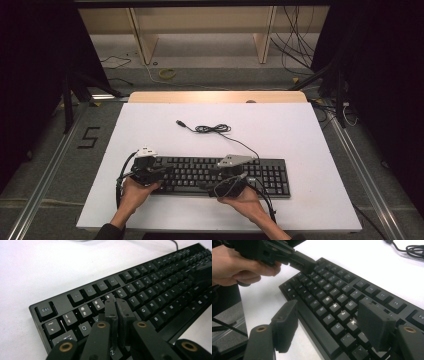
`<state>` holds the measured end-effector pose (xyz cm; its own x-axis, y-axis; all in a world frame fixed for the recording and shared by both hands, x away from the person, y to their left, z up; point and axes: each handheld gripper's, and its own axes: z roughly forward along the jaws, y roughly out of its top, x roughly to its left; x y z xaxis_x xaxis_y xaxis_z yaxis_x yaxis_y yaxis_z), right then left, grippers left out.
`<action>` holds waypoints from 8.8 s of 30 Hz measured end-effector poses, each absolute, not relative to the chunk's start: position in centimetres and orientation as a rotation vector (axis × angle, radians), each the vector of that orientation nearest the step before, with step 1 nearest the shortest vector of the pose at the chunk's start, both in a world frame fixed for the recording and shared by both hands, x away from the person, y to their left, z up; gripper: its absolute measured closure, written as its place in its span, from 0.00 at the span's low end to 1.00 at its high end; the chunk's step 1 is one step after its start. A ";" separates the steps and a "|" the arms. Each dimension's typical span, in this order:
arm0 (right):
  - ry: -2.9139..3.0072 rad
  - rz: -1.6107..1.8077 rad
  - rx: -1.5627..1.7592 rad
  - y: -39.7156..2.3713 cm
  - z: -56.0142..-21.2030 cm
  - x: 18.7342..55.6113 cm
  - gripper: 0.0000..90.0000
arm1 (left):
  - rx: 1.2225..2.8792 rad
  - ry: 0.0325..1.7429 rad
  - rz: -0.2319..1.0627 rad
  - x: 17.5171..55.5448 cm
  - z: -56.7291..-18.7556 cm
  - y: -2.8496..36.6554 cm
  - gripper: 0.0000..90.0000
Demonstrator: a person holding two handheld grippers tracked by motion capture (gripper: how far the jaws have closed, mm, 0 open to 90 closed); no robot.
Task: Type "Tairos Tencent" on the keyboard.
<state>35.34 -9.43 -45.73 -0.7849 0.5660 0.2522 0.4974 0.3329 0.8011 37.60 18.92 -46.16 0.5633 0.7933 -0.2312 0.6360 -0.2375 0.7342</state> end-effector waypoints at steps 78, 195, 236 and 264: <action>2.523 1.391 0.967 -8.1 -46.1 35.7 0.88 | 1.875 1.081 0.211 36.2 -45.6 19.1 0.47; 2.450 1.456 1.032 -11.5 -45.4 34.6 0.41 | 2.014 1.033 0.177 35.4 -46.9 17.1 0.99; 2.438 1.476 1.031 -12.4 -45.4 33.8 0.38 | 1.933 1.082 0.181 36.2 -45.9 18.1 0.69; 2.435 1.483 1.032 -12.8 -45.4 33.3 0.38 | 1.948 1.101 0.247 37.8 -45.7 18.6 0.85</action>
<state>33.34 -12.75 -45.37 -0.7630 0.5983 0.2445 0.4917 0.2917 0.8205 37.84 18.60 -45.72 0.5904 0.7750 -0.2253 0.6042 -0.2393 0.7600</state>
